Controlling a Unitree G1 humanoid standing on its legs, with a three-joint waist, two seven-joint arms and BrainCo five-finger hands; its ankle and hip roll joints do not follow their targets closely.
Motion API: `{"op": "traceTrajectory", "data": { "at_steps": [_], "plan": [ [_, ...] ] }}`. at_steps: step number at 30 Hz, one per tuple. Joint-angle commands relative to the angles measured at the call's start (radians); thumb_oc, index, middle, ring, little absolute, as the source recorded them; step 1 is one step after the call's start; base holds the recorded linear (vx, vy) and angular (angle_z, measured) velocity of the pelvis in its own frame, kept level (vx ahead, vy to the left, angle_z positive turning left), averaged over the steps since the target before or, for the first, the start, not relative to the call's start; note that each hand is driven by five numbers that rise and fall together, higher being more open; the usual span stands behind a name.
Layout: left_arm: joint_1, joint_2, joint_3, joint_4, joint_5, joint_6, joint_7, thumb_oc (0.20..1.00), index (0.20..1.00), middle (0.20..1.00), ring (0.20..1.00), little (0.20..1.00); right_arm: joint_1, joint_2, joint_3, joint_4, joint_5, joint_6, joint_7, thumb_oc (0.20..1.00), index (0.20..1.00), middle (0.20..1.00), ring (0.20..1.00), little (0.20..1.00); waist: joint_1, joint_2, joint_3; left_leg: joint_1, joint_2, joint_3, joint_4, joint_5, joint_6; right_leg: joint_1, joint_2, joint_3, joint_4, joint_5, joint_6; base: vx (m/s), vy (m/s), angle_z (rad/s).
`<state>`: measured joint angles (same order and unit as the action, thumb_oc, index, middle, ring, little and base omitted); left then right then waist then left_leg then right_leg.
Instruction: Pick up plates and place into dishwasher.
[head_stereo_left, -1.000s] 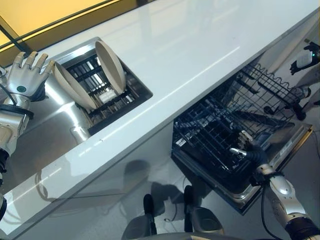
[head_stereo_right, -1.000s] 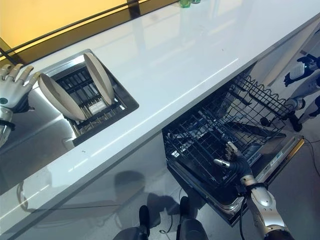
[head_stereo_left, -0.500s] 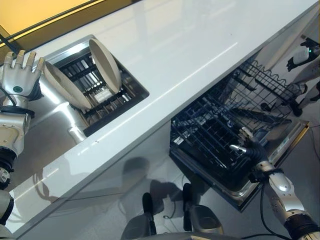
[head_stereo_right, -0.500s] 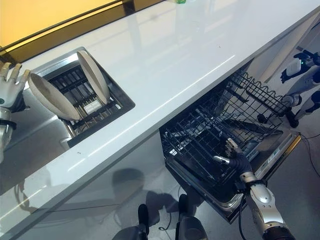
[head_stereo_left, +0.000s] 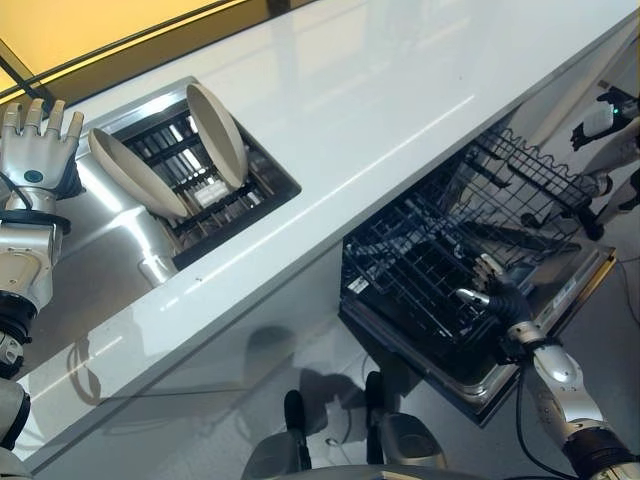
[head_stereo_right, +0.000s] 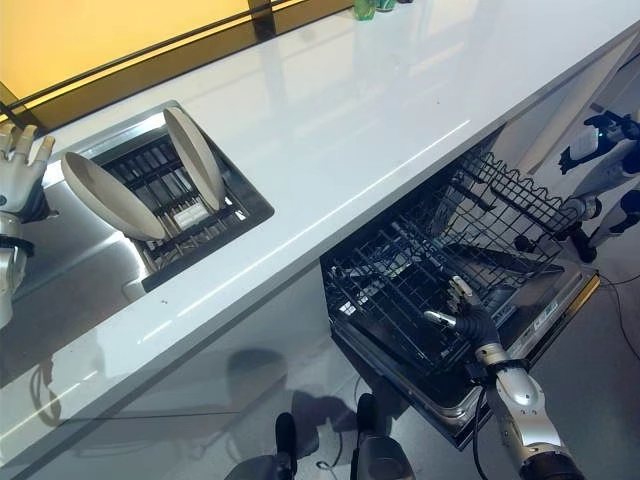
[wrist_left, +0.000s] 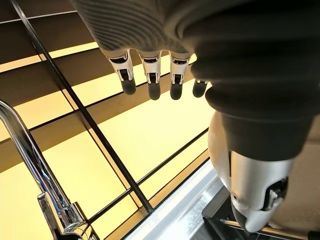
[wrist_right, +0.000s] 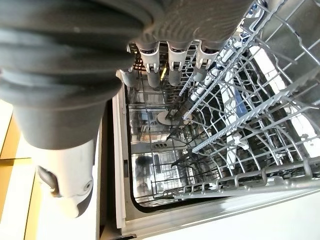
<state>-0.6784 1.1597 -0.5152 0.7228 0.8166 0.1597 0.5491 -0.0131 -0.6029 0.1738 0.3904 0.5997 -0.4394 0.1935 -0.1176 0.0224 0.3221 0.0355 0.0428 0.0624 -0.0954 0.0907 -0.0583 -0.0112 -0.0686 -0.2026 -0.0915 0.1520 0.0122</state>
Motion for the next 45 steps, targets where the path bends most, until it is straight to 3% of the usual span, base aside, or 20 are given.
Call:
{"op": "traceTrajectory", "data": {
  "at_steps": [1,17,23,30,31,33,38,45],
  "plan": [
    [-0.003,0.041,0.057,-0.022,0.064,-0.023,0.031,1.0,1.0,1.0,1.0,1.0,0.0,-0.024,-0.001,-0.08,-0.006,-0.065,0.011,1.0,1.0,1.0,1.0,1.0,0.004,0.007,-0.05,-0.032,-0.025,0.032,0.008,-0.079,-0.002,-0.003,-0.053,0.034,0.023,-0.113,0.118,0.0,0.0,0.0],
    [0.015,0.047,0.005,-0.051,0.168,-0.112,-0.047,1.0,1.0,1.0,1.0,1.0,0.0,-0.041,-0.015,-0.077,0.006,-0.061,0.002,1.0,1.0,1.0,1.0,1.0,-0.009,0.016,-0.049,-0.024,-0.028,0.041,0.008,-0.081,0.0,-0.002,-0.055,0.04,0.022,-0.107,0.122,0.0,0.0,0.0],
    [0.024,0.022,-0.03,-0.022,0.166,-0.146,-0.268,1.0,1.0,1.0,1.0,1.0,-0.013,-0.048,-0.02,-0.079,0.006,-0.062,-0.006,1.0,1.0,1.0,1.0,1.0,-0.015,0.017,-0.039,-0.022,-0.028,0.045,0.008,-0.08,0.001,-0.002,-0.055,0.042,0.023,-0.102,0.125,0.0,0.0,0.0],
    [0.02,-0.002,-0.066,0.01,0.111,-0.214,-0.407,1.0,1.0,1.0,1.0,1.0,-0.022,-0.058,-0.028,-0.084,0.011,-0.054,-0.02,1.0,1.0,1.0,1.0,1.0,-0.023,0.018,-0.031,-0.021,-0.028,0.046,0.008,-0.08,0.004,-0.005,-0.053,0.046,0.024,-0.101,0.126,0.0,0.0,0.0],
    [0.018,-0.005,-0.068,0.012,0.098,-0.239,-0.409,0.846,0.846,0.846,0.846,0.846,-0.025,-0.061,-0.028,-0.087,0.011,-0.053,-0.022,1.0,1.0,1.0,1.0,1.0,-0.023,0.018,-0.03,-0.022,-0.028,0.046,0.008,-0.079,0.004,-0.005,-0.053,0.046,0.024,-0.1,0.126,0.0,0.0,0.0],
    [0.007,-0.006,-0.077,0.011,0.094,-0.233,-0.427,0.219,0.219,0.219,0.219,0.219,-0.029,-0.064,-0.031,-0.089,0.012,-0.052,-0.025,1.0,1.0,1.0,1.0,1.0,-0.024,0.018,-0.03,-0.022,-0.028,0.048,0.008,-0.079,0.005,-0.006,-0.052,0.047,0.024,-0.1,0.126,0.0,0.0,0.0],
    [-0.022,-0.002,-0.089,0.027,0.081,-0.223,-0.391,0.2,0.2,0.2,0.2,0.2,-0.035,-0.074,-0.034,-0.09,0.021,-0.057,-0.029,1.0,1.0,1.0,1.0,1.0,-0.025,0.016,-0.028,-0.026,-0.026,0.05,0.008,-0.078,0.005,-0.01,-0.051,0.05,0.023,-0.1,0.125,0.0,-0.001,-0.01],
    [-0.047,0.015,-0.076,0.039,0.068,-0.177,-0.232,0.2,0.2,0.2,0.2,0.2,-0.022,-0.066,-0.042,-0.088,0.038,-0.079,-0.021,1.0,1.0,1.0,1.0,1.0,-0.025,0.013,-0.035,-0.03,-0.024,0.052,0.008,-0.079,0.004,-0.013,-0.049,0.048,0.023,-0.101,0.124,-0.01,-0.007,-0.04]
  ]
}}
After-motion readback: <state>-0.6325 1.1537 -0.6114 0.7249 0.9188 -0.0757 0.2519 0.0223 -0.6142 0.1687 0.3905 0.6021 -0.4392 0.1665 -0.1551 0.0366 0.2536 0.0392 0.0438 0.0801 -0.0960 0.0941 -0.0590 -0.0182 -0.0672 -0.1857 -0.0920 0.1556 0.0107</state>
